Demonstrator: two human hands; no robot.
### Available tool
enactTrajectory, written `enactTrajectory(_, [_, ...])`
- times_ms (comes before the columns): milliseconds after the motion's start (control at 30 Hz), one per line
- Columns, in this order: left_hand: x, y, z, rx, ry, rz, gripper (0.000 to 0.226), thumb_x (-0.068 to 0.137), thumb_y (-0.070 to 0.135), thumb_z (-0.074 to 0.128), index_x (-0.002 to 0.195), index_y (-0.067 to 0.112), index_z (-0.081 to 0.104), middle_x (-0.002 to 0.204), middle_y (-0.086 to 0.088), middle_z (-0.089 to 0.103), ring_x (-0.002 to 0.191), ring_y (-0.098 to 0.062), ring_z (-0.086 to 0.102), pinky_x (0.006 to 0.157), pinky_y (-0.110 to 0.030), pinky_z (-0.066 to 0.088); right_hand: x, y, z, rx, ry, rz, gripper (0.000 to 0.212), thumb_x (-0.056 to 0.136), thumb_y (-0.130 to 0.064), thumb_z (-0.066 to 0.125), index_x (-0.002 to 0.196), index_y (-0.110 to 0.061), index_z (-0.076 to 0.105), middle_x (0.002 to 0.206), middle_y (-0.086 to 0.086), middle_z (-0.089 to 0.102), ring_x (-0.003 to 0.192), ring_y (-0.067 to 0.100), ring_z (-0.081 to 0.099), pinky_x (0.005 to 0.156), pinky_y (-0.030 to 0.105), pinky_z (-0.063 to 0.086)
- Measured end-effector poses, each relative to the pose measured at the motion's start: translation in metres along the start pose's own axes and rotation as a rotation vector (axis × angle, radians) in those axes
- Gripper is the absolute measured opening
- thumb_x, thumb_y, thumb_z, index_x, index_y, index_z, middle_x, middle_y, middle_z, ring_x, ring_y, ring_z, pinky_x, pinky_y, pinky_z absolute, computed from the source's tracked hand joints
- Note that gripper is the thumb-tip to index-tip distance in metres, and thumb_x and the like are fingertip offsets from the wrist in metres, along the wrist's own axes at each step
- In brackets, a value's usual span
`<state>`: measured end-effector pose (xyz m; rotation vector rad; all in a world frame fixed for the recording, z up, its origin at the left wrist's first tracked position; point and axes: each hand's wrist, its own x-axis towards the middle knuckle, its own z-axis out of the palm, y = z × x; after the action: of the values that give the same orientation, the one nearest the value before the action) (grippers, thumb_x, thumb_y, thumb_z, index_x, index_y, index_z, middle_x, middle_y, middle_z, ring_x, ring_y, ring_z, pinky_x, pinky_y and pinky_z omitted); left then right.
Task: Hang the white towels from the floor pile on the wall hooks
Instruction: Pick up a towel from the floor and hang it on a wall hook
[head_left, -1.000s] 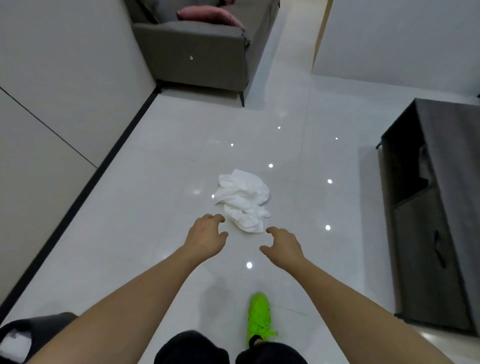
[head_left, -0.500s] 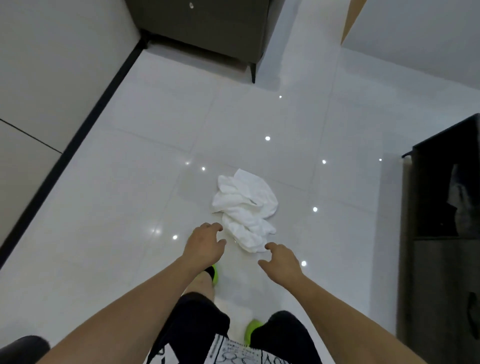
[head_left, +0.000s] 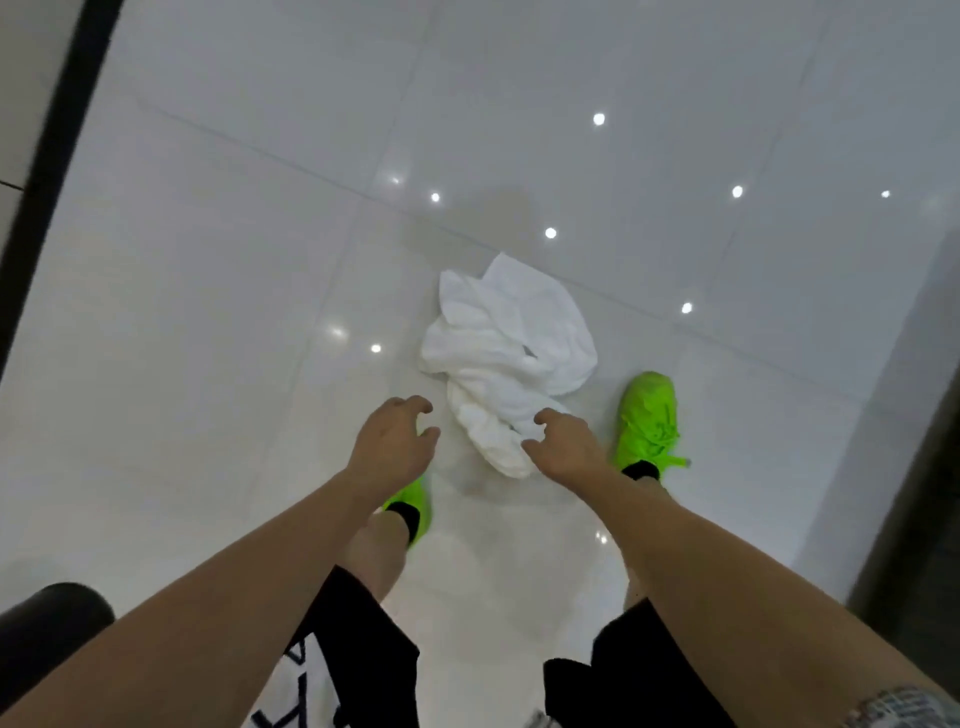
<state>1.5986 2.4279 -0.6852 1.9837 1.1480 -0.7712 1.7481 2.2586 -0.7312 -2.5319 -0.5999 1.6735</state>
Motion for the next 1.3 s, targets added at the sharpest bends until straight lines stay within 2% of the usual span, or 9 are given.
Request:
enactTrajectory(367, [0.207, 0.031, 0.144, -0.065, -0.097, -0.029, 0.035, 0.093, 0.032, 0.059, 0.125, 0.02, 0.06, 0.122, -0.005, 0.059, 0.11, -0.023, 0.057, 0.095, -0.031, 0.041, 0.258, 0.059, 0.048, -0.081, -0.066, -0.068, 0.054, 0.09, -0.018, 0.062, 0.139, -0.012, 0.04, 0.133, 0.012, 0.051, 0.12, 0.032, 0.055, 0.093, 0.04, 0.048])
enactTrajectory(500, [0.22, 0.028, 0.144, -0.024, -0.126, -0.079, 0.034, 0.093, 0.031, 0.059, 0.125, 0.019, 0.06, 0.12, -0.007, 0.059, 0.113, -0.026, 0.056, 0.099, -0.032, 0.039, 0.27, 0.066, 0.045, -0.102, -0.072, -0.014, 0.021, 0.093, -0.019, 0.052, 0.105, -0.008, 0.066, 0.104, 0.01, 0.066, 0.099, 0.03, 0.064, 0.072, 0.029, 0.042])
enactTrajectory(633, [0.175, 0.05, 0.105, -0.003, -0.128, -0.075, 0.038, 0.093, 0.029, 0.059, 0.129, 0.019, 0.057, 0.123, -0.006, 0.057, 0.116, -0.024, 0.053, 0.093, -0.026, 0.035, 0.206, 0.04, 0.016, 0.005, -0.073, -0.036, 0.03, 0.096, -0.03, 0.049, 0.089, -0.005, 0.065, 0.088, 0.007, 0.065, 0.082, 0.025, 0.058, 0.069, 0.029, 0.04])
enactTrajectory(767, [0.097, 0.096, 0.042, -0.017, -0.129, -0.008, 0.047, 0.091, 0.025, 0.061, 0.136, 0.019, 0.052, 0.132, -0.007, 0.054, 0.122, -0.024, 0.05, 0.1, -0.03, 0.035, 0.108, 0.0, -0.043, 0.047, -0.063, -0.139, 0.033, 0.095, -0.03, 0.051, 0.088, -0.002, 0.067, 0.084, 0.009, 0.067, 0.078, 0.025, 0.06, 0.065, 0.031, 0.043])
enactTrajectory(867, [0.035, 0.141, -0.017, -0.058, -0.074, 0.092, 0.059, 0.085, 0.01, 0.062, 0.141, 0.018, 0.048, 0.142, -0.007, 0.05, 0.131, -0.024, 0.046, 0.105, -0.028, 0.033, 0.035, -0.037, -0.106, 0.055, -0.023, -0.204, 0.029, 0.093, -0.026, 0.052, 0.067, -0.012, 0.056, 0.067, 0.001, 0.056, 0.074, 0.024, 0.057, 0.054, 0.029, 0.035])
enactTrajectory(1000, [-0.037, 0.193, -0.103, -0.057, 0.011, 0.207, 0.066, 0.08, -0.005, 0.052, 0.141, 0.019, 0.048, 0.137, -0.003, 0.056, 0.123, -0.025, 0.052, 0.089, -0.022, 0.037, -0.059, -0.086, -0.192, 0.036, 0.047, -0.276, 0.025, 0.085, -0.021, 0.058, 0.062, -0.017, 0.048, 0.064, -0.002, 0.051, 0.071, 0.021, 0.055, 0.056, 0.026, 0.037])
enactTrajectory(1133, [-0.085, 0.218, -0.174, 0.008, 0.11, 0.381, 0.055, 0.08, 0.004, 0.058, 0.131, 0.026, 0.057, 0.126, 0.003, 0.062, 0.115, -0.023, 0.057, 0.09, -0.035, 0.049, -0.149, -0.118, -0.264, 0.075, 0.177, -0.334, 0.016, 0.081, -0.022, 0.066, 0.082, -0.006, 0.069, 0.07, 0.002, 0.058, 0.072, 0.022, 0.059, 0.061, 0.027, 0.043])
enactTrajectory(1233, [-0.112, 0.241, -0.219, 0.052, 0.156, 0.557, 0.034, 0.085, 0.022, 0.07, 0.118, 0.025, 0.064, 0.126, 0.006, 0.061, 0.116, -0.019, 0.055, 0.092, -0.034, 0.047, -0.214, -0.128, -0.293, 0.148, 0.268, -0.318, 0.019, 0.081, -0.027, 0.072, 0.069, -0.014, 0.064, 0.06, -0.006, 0.051, 0.061, 0.011, 0.052, 0.056, 0.022, 0.038])
enactTrajectory(1300, [-0.131, 0.254, -0.236, 0.131, 0.125, 0.657, 0.02, 0.085, 0.038, 0.071, 0.101, 0.028, 0.067, 0.112, 0.004, 0.065, 0.106, -0.019, 0.057, 0.082, -0.031, 0.047, -0.255, -0.125, -0.298, 0.18, 0.332, -0.296, 0.03, 0.083, -0.034, 0.074, 0.062, -0.019, 0.06, 0.058, -0.008, 0.05, 0.056, 0.007, 0.048, 0.053, 0.019, 0.036])
